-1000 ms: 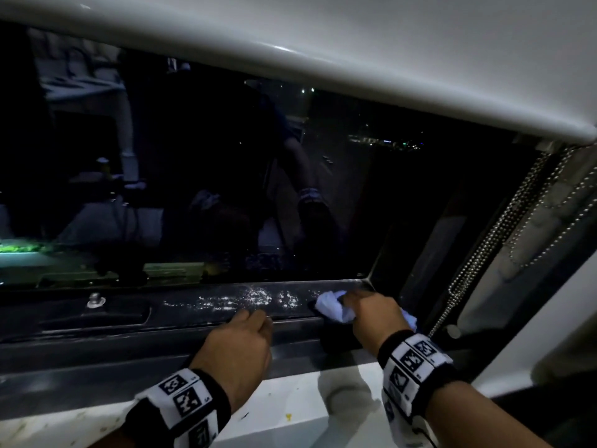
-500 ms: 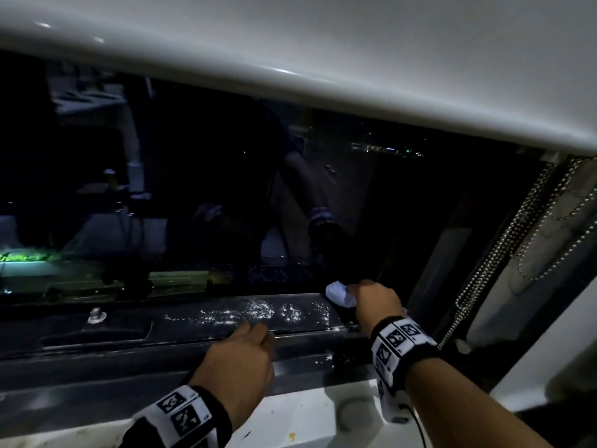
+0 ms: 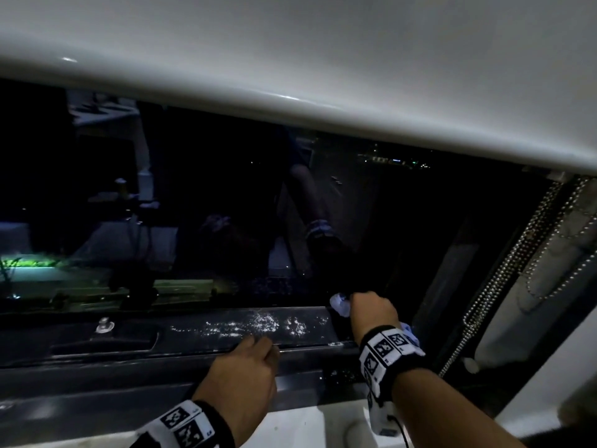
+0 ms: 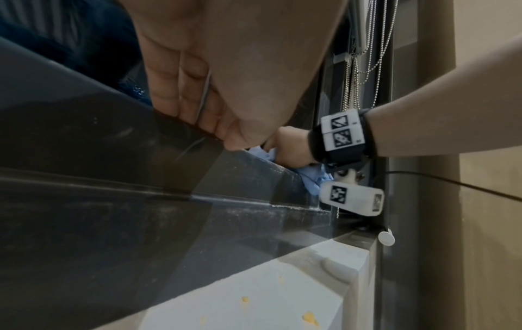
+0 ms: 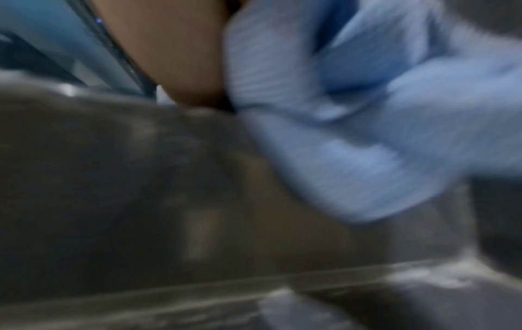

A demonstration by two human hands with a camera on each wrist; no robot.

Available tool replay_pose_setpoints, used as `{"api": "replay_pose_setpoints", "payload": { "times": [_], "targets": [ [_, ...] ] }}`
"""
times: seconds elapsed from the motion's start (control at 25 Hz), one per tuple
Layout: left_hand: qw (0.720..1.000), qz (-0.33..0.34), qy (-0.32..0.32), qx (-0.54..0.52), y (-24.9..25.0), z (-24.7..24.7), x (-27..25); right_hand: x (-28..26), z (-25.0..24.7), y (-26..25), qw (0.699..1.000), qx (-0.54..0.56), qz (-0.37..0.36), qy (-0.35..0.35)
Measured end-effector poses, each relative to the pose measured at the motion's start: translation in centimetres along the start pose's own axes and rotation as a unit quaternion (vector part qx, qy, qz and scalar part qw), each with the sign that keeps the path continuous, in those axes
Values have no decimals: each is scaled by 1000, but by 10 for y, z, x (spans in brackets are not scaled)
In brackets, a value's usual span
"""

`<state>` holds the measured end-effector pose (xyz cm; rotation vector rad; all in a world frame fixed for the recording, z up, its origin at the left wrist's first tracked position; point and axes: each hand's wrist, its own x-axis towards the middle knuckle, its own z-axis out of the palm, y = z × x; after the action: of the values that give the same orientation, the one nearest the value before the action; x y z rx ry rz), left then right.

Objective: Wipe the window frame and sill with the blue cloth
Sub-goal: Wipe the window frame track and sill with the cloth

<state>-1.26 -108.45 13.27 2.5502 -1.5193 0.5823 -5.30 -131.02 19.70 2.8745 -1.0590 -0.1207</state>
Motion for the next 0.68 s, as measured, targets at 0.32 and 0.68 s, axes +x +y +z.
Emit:
{"api": "replay_pose_setpoints", "payload": {
  "times": [0.32, 0.68],
  "targets": [
    [1000, -6, 3, -9, 1, -2, 1, -18, 8, -31, 981, -8, -187, 41],
    [999, -20, -10, -27, 2, -3, 0, -34, -8, 20, 943, 133, -291, 88]
  ]
}}
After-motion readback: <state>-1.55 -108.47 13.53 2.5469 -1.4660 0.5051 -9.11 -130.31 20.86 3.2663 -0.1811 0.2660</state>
